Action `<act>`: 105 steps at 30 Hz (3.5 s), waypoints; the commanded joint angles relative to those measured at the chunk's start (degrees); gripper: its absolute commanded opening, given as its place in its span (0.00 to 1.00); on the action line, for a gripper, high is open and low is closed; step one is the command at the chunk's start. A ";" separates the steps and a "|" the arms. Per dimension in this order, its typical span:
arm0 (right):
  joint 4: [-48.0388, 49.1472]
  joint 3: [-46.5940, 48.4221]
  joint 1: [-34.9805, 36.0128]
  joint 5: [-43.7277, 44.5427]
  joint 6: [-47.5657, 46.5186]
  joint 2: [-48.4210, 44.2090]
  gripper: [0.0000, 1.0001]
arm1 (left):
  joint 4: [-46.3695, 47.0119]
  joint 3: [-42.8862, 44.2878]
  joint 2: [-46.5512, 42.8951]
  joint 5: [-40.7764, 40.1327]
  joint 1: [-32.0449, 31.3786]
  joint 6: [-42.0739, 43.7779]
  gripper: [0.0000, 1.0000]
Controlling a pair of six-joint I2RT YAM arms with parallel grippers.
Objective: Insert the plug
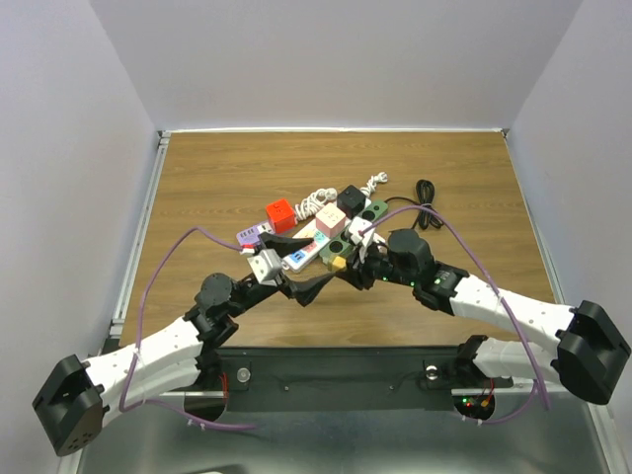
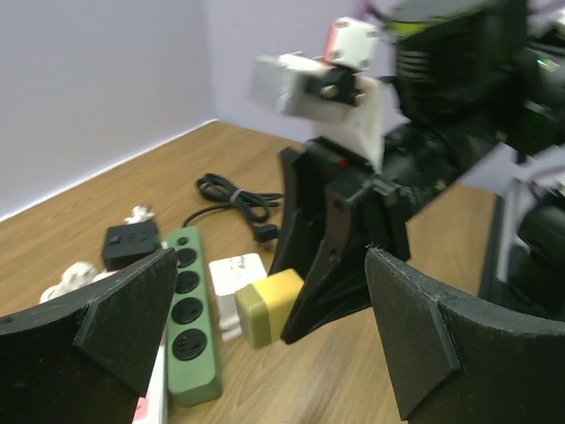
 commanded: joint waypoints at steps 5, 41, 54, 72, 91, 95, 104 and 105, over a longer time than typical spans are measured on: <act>-8.34 3.78 0.05 -18.05 -8.66 -5.10 0.00 | 2.27 0.61 2.80 19.99 0.30 6.40 0.99; -16.96 5.28 0.05 -26.75 -16.22 -10.74 0.00 | -0.72 5.45 10.10 30.20 -0.31 7.46 0.39; -16.61 5.80 0.05 -23.68 -14.64 -10.21 0.24 | 3.31 3.35 10.11 25.90 -1.63 7.72 0.00; -9.16 5.28 0.05 -8.74 -1.02 -14.51 0.95 | 7.63 -0.35 5.10 13.42 -1.63 6.76 0.00; -3.43 4.48 -0.83 14.18 8.82 -15.66 1.00 | 10.17 -3.78 0.44 10.25 -1.63 5.97 0.00; -0.97 4.40 -2.32 14.74 11.89 -16.97 1.00 | 10.44 -4.30 0.79 8.60 -1.63 5.96 0.00; 5.45 5.63 -4.96 -1.16 21.74 -15.93 1.00 | 14.65 -4.40 1.75 6.03 -1.63 7.90 0.00; 6.06 5.80 -5.05 -2.31 22.71 -15.40 1.00 | 14.57 -4.13 2.02 6.03 -1.63 8.25 0.00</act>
